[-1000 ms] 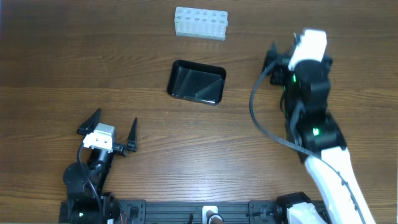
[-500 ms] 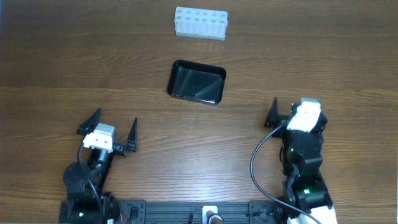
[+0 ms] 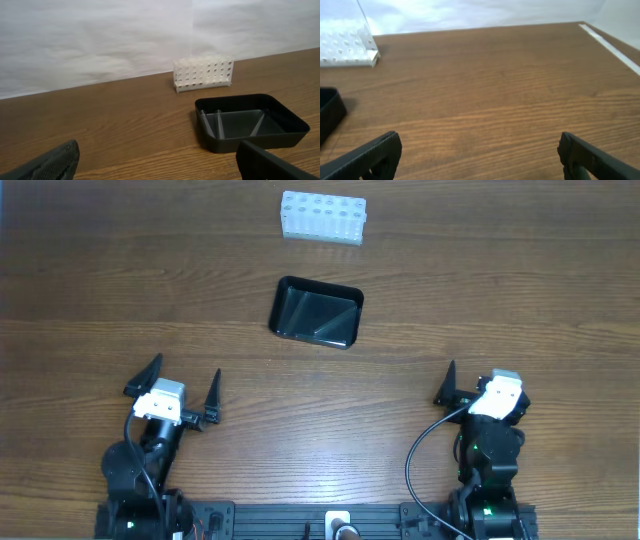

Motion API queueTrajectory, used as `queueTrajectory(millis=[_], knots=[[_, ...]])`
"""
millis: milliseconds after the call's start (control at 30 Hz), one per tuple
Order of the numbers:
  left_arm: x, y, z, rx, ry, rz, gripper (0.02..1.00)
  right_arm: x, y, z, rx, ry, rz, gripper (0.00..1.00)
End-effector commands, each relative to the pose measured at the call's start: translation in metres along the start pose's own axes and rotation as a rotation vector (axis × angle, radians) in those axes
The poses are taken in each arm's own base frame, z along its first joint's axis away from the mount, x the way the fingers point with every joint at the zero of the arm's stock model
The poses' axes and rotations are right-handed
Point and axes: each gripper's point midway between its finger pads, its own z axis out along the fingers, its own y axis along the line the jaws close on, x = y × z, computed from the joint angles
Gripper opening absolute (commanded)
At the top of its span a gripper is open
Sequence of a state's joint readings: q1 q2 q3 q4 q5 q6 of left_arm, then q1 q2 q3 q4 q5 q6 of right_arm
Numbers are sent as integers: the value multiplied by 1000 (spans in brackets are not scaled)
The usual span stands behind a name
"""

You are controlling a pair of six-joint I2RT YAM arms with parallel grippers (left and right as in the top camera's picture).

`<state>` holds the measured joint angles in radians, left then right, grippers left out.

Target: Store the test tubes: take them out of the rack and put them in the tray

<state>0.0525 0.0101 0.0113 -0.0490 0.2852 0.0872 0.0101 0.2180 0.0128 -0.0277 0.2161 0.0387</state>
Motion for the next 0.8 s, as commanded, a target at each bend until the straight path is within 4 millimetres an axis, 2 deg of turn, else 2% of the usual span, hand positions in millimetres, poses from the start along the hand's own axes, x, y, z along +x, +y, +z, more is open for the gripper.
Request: queueTrajectory(millis=[33, 433, 567, 800], knots=[[1, -3, 0, 13, -2, 14, 1000, -3, 4, -3, -34, -26, -56, 993], [1, -3, 0, 13, -2, 14, 1000, -21, 8, -10, -57, -111, -63, 991], [1, -3, 0, 13, -2, 14, 1000, -35, 9, -16, -70, -175, -1, 993], [1, -3, 0, 13, -2, 14, 1000, -33, 14, -16, -99, -167, -3, 991]])
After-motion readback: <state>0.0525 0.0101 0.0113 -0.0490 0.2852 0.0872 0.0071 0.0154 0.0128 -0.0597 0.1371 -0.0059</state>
